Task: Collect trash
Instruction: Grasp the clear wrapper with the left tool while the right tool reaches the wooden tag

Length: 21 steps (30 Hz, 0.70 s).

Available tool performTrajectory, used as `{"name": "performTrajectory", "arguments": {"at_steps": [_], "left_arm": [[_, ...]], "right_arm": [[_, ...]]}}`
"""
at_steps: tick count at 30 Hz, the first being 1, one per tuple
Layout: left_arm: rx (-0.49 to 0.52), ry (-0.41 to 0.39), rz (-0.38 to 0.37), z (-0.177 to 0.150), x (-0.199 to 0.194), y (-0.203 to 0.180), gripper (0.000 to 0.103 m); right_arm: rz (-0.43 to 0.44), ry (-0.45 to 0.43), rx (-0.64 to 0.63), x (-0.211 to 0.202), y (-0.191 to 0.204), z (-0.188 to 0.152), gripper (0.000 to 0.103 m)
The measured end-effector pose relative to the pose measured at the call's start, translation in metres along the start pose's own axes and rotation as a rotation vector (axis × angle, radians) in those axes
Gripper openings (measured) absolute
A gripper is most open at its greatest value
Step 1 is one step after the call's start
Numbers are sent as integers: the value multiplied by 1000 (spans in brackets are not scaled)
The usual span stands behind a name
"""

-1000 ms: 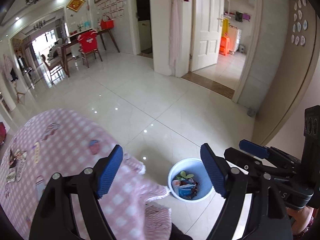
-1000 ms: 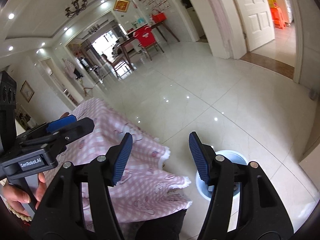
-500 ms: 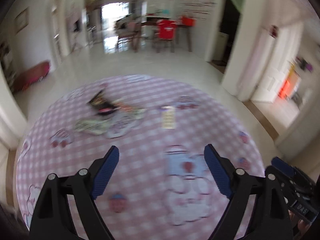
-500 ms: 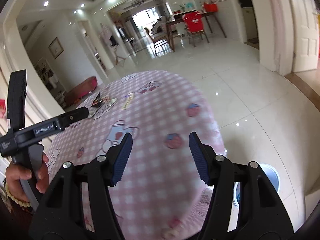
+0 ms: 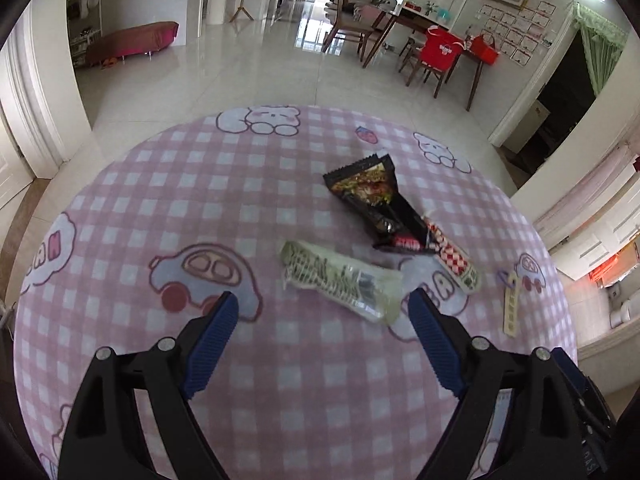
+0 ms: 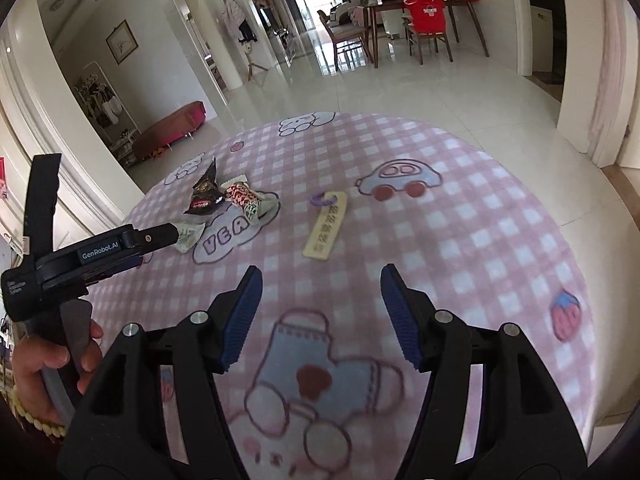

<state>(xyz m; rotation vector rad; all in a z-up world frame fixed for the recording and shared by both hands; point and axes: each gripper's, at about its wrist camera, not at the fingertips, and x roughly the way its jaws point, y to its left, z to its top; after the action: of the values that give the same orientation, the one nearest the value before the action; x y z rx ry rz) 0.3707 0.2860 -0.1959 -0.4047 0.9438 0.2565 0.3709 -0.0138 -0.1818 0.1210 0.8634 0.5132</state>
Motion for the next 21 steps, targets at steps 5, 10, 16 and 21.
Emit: {"name": "performTrajectory", "arguments": {"at_steps": [5,10,16,21], "left_arm": [[106,-27,100,7,17,-17,75],[215,-71,157,8,26,-27,55],[206,-82,147,14,20,-17,20],[202,-69,109,9,12,-15,16]], "right_arm": [[-56,34,-36,31,7,14,61],[-86,48,-59,53,12,31,61],[-138,56,-121,69,19,45,61],[-157,60,-175,72,19,47,27]]}}
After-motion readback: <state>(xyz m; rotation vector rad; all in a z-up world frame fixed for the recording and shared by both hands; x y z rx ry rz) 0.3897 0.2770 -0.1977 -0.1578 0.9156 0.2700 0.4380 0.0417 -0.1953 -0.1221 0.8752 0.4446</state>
